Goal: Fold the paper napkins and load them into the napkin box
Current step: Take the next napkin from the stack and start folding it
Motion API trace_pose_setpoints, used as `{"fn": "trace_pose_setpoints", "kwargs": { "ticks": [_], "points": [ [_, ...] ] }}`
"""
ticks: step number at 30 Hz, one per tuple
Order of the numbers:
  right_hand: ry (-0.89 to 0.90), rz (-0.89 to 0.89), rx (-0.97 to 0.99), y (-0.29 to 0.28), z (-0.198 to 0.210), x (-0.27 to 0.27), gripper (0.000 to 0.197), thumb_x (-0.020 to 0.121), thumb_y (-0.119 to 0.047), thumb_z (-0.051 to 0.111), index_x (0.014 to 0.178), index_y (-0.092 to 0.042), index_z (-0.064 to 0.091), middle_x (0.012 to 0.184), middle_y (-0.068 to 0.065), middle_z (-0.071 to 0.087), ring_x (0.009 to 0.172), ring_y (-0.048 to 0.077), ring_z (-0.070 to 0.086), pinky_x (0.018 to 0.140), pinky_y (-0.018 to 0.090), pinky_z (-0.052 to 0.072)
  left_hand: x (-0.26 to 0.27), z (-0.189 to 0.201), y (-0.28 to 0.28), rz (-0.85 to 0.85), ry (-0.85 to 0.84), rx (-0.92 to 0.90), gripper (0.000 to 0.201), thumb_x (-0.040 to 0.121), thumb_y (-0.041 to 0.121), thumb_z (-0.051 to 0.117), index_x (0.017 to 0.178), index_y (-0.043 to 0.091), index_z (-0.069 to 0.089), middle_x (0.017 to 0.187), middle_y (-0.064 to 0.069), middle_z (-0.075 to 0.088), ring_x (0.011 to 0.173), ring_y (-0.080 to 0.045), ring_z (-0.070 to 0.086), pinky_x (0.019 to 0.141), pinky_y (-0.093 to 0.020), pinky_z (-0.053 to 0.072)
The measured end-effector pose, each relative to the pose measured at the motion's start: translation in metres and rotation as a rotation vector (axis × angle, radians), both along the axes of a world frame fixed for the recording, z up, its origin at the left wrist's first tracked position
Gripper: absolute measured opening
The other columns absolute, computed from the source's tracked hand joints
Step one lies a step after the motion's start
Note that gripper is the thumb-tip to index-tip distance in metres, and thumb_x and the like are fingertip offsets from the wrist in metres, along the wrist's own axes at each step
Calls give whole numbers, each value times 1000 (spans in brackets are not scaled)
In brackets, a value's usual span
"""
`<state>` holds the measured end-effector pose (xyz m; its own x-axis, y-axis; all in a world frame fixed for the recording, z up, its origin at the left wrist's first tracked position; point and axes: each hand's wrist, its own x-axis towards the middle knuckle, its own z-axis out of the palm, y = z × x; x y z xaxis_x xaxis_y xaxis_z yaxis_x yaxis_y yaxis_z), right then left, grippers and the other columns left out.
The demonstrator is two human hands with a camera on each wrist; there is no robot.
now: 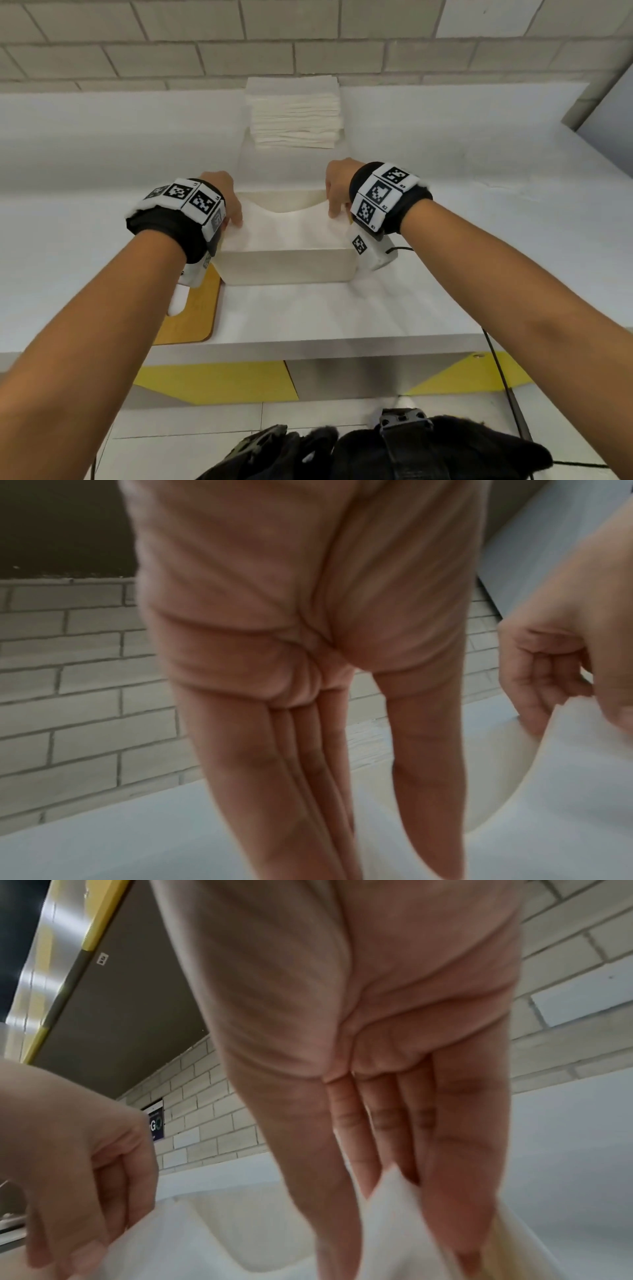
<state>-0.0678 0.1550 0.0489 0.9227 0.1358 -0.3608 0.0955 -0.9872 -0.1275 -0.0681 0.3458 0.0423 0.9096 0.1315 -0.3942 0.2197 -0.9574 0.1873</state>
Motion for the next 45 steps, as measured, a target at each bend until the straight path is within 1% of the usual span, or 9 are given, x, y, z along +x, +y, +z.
{"fn": "trace_pose_setpoints", "kwargs": {
  "ticks": [4, 7, 15, 19, 22, 27, 35, 39, 45],
  "points": [
    [-14, 15, -10, 4, 0, 0, 47, 78, -20, 75, 116, 0, 55, 114, 14, 62, 103, 30, 61, 85, 36, 51, -5, 4, -6, -75, 5, 59, 39, 74, 17, 78, 98, -6, 58, 84, -15, 59, 93, -33, 62, 87, -41, 51],
    [-38, 24, -11, 1, -1, 1, 45, 80, -22, 73, 116, 0, 57, 116, 14, 63, 104, 29, 61, 87, 36, 51, -4, 3, -13, -124, -25, 135, 49, 79, 28, 74, 112, -4, 56, 99, -18, 61, 104, -34, 59, 85, -40, 48],
    [20, 36, 77, -22, -5, -4, 50, 90, -40, 57, 126, -6, 53, 126, 8, 58, 112, 24, 55, 84, 31, 45, -7, 16, -55, -231, -111, 76, 50, 88, 44, 59, 122, 8, 57, 113, -10, 61, 104, -28, 59, 87, -35, 45],
    [33, -6, 363, -53, 5, -8, 41, 90, -40, 56, 122, -15, 60, 122, 3, 59, 106, 20, 56, 82, 30, 49, -6, 38, -102, -319, -227, -110, 41, 90, 41, 56, 121, 15, 57, 104, -4, 64, 96, -24, 62, 81, -33, 50],
    [-20, -70, 533, -98, 17, -6, 23, 89, -39, 58, 106, -23, 59, 95, -1, 61, 85, 15, 56, 70, 29, 52, 0, 47, -146, -372, -264, -309, 31, 89, 39, 55, 114, 20, 59, 98, -4, 68, 85, -19, 66, 75, -33, 55],
    [-80, -255, 480, -223, 11, 5, 20, 90, -37, 57, 104, -23, 60, 90, -2, 58, 79, 13, 56, 65, 26, 49, 14, 41, -226, -432, -202, -535, 23, 91, 39, 55, 107, 23, 58, 95, 0, 68, 81, -15, 65, 71, -28, 53],
    [30, -410, 190, -398, -58, 24, 39, 93, -33, 54, 127, -13, 53, 135, 8, 48, 122, 23, 47, 95, 25, 35, 53, -46, -355, -361, 52, -585, 31, 90, 37, 57, 114, 17, 58, 89, 1, 65, 72, -13, 61, 61, -22, 48],
    [-59, -381, 206, -429, -77, 58, 39, 93, -27, 55, 129, -14, 51, 141, 12, 38, 130, 27, 38, 105, 30, 31, 68, -77, -390, -248, 87, -610, 27, 91, 33, 57, 112, 16, 58, 92, -3, 66, 70, -13, 61, 60, -22, 48],
    [-13, -243, 138, -441, -87, 114, 55, 91, -26, 56, 141, -15, 35, 147, 10, 30, 133, 27, 35, 107, 33, 33, 92, -89, -423, -101, 80, -749, 25, 92, 24, 57, 113, 10, 58, 89, -5, 65, 67, -12, 61, 61, -21, 49]
  ]
}}
